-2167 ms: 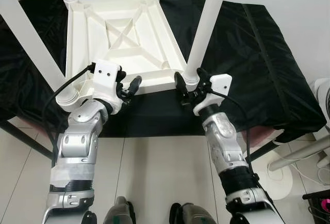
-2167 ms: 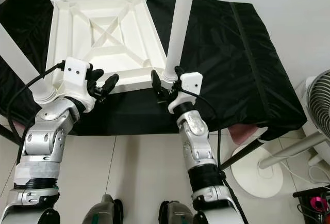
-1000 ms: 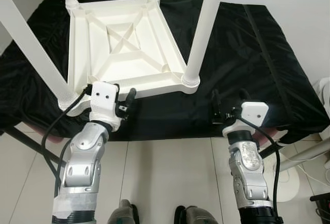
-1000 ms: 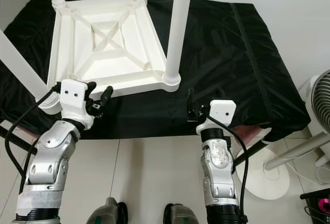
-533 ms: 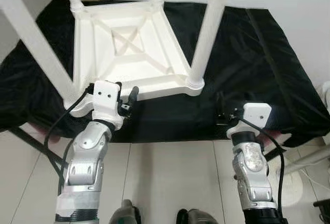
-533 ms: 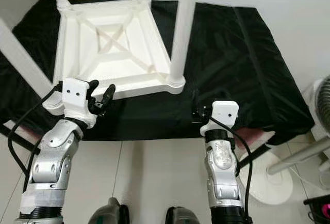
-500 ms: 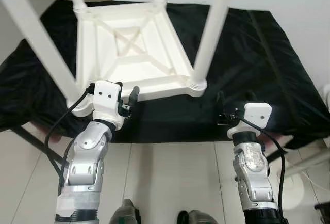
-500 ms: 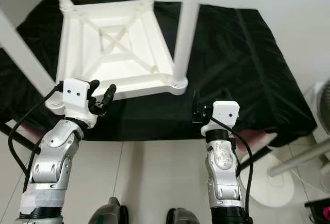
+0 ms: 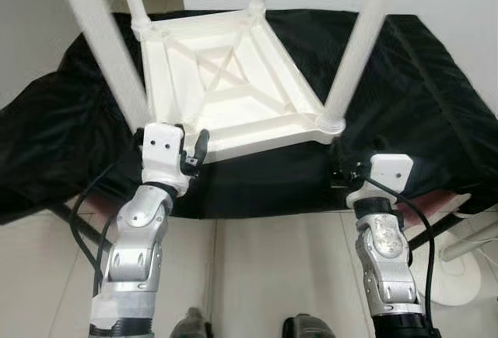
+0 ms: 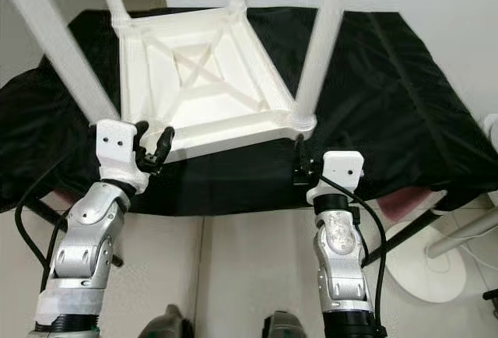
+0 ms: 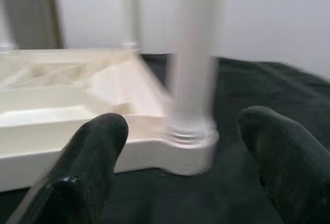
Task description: Building children table
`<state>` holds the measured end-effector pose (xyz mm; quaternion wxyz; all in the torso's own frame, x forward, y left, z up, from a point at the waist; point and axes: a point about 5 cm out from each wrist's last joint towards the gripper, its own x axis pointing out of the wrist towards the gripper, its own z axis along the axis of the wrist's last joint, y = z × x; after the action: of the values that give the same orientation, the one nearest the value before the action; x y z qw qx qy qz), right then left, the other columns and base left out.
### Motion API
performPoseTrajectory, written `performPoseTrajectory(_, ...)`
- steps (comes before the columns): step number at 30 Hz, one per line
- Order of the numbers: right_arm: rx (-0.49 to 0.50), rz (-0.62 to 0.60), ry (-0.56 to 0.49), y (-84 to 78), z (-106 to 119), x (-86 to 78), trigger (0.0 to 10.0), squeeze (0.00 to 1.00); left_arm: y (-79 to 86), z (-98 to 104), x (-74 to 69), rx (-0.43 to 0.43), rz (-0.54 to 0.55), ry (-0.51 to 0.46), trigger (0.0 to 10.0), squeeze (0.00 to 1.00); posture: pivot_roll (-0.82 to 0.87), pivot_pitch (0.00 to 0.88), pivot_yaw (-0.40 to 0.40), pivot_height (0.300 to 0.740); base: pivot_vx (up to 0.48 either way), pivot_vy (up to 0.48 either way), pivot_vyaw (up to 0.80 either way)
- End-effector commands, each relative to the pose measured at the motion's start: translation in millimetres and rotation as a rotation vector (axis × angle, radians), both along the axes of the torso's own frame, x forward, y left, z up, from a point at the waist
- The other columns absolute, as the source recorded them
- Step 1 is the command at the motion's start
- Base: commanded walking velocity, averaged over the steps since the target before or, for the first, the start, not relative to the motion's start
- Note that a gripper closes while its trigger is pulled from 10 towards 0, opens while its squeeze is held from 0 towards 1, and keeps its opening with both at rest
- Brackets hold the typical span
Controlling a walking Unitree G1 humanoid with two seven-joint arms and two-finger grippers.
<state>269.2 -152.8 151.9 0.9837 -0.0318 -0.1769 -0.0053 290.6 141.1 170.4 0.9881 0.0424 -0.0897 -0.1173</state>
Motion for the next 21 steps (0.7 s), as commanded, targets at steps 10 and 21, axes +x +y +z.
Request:
performPoseTrajectory(10, -0.017, 0.000, 0.016, -1.6, -3.5, -1.3, 10.0, 0.00, 8.2, -2.5, 1.3, 0.022, 0.066, 0.010, 10.0, 0.00, -0.04, 0.101, 0.030, 0.740, 0.000, 0.000, 0.00)
performPoseTrajectory(21, 0.003, 0.081, -0.006, 1.4, 1.2, -3.3, 10.0, 0.00, 48.3, -5.6, 8.6, 0.098, 0.180, 0.034, 10.0, 0.00, -0.04, 0.106, 0.030, 0.740, 0.000, 0.000, 0.00)
